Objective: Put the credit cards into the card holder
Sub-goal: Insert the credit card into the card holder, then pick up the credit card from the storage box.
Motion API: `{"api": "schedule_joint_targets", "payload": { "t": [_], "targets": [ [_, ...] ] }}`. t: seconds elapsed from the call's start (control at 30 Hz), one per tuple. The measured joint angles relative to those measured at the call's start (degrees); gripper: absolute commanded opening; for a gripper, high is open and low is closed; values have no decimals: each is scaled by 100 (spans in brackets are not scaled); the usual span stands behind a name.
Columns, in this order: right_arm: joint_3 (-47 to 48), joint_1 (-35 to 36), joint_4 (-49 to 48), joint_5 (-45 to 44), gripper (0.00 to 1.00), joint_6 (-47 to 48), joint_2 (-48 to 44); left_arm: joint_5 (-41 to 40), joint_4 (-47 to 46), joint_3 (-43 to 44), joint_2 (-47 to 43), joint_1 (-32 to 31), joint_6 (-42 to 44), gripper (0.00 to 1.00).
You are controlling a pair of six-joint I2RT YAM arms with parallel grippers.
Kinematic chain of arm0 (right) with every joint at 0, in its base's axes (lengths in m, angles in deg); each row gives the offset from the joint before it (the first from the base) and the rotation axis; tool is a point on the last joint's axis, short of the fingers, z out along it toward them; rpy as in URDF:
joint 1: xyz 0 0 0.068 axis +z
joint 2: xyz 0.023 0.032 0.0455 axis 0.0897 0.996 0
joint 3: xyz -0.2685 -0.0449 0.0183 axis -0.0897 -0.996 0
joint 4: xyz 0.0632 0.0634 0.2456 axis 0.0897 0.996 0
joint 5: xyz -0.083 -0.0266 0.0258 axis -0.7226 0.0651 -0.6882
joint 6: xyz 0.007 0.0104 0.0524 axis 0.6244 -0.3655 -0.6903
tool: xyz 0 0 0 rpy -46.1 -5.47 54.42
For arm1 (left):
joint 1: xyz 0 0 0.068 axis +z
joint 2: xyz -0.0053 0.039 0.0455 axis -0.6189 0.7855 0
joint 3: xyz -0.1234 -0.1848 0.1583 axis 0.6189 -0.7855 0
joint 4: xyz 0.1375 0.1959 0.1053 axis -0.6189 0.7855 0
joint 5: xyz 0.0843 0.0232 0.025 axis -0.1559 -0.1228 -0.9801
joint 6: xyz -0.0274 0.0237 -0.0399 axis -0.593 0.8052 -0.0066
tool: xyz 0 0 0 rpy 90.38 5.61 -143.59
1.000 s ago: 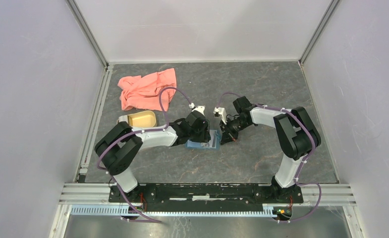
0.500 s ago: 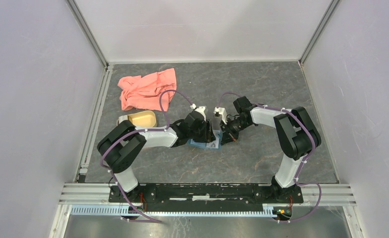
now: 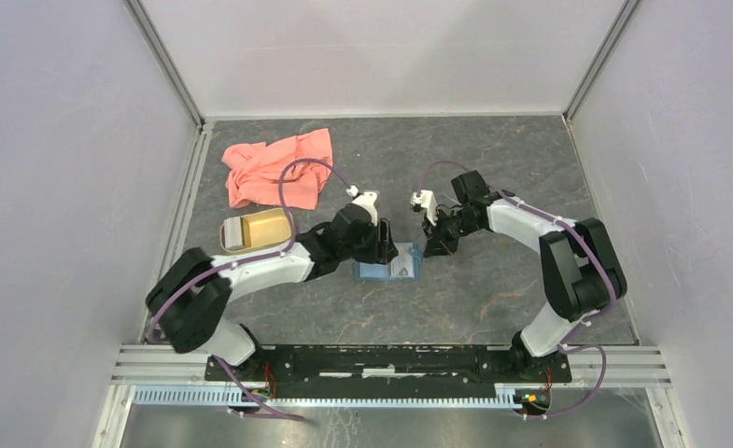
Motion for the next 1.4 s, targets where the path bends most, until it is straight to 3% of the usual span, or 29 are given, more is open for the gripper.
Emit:
{"api": "schedule_joint_targets", "payload": {
  "t": [0.17,0.3,0.4,0.5,0.63,0.77,1.03,1.23,1.4],
  "targets": [
    [-2,-37,26,-42,16,260,-476,-798,800,48,-916,168,772,98],
    [-37,-70,44,31,22,409,-949,-1425,1580,195,-1550,686,1408,100],
    [-116,-101,-42,68,37,468,-1497,-1622,2041,247,-2218,1781,1902,100],
    [-175,-107,-260,136,66,426,-2096,-1836,2304,282,-2721,2911,2297,100],
    [-59,-109,-452,581,67,437,-2343,-2277,2575,302,-2859,3604,2953,100],
    [310,-94,-358,1047,68,481,-1853,-2614,2645,267,-2500,3877,3482,100],
    [-151,-96,-317,1093,66,717,-1480,-2647,2378,-2,-1696,4343,3930,99],
    [-151,-96,-177,1054,65,938,-1320,-2247,2229,-2,-1126,4833,4004,82],
    [-151,-96,-109,1058,65,1056,-1307,-2004,2236,0,-793,5270,4000,77]
  ]
}}
